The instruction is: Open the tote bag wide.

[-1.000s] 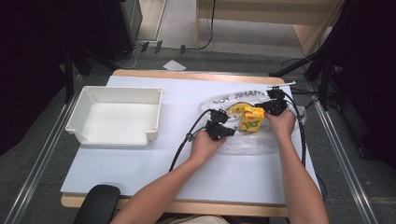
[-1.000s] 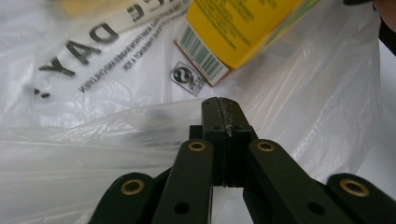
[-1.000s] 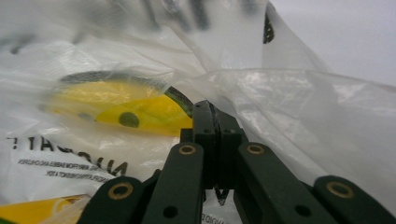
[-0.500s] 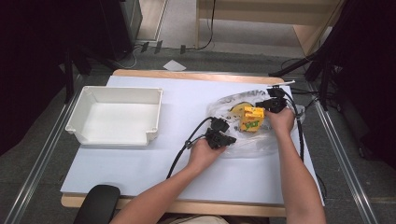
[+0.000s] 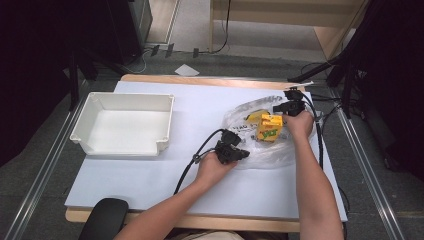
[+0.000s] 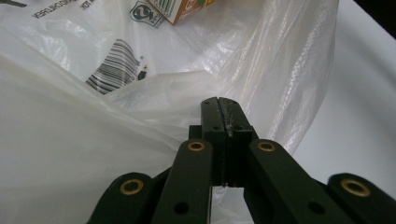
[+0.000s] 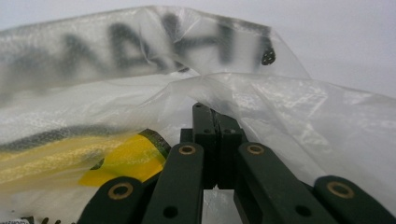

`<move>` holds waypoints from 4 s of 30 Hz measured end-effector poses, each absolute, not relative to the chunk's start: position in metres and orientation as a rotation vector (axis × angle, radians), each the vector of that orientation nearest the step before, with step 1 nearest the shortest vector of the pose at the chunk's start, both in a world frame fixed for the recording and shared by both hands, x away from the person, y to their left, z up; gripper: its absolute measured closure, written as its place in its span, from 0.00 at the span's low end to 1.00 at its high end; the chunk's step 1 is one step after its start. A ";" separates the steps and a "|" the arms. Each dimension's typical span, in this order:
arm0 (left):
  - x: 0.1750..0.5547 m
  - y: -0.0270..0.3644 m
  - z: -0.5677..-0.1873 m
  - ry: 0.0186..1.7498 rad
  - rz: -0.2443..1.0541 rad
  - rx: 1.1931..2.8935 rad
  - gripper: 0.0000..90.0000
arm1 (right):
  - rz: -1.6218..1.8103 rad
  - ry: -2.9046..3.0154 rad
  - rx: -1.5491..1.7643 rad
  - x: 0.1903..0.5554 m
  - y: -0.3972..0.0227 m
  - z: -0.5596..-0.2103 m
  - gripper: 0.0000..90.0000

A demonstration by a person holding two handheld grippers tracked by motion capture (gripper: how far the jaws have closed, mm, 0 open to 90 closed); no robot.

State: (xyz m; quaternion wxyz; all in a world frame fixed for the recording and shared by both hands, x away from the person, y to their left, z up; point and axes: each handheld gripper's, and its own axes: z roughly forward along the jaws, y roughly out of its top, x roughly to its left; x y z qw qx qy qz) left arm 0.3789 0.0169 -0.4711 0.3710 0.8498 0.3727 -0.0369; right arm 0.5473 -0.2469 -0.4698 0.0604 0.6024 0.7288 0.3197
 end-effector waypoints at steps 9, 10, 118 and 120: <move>0.377 0.025 -0.471 0.956 -0.079 2.200 1.00 | 0.938 2.207 1.828 0.556 -0.242 -0.468 1.00; 0.377 0.026 -0.471 0.952 -0.076 2.204 1.00 | 0.942 2.203 1.826 0.557 -0.242 -0.468 1.00; 0.456 0.035 -0.359 0.590 -0.100 2.223 0.45 | 1.238 2.357 1.458 0.340 -0.242 -0.427 0.60; 0.459 0.032 -0.360 0.580 -0.104 2.239 0.45 | 1.234 2.366 1.457 0.337 -0.241 -0.429 0.59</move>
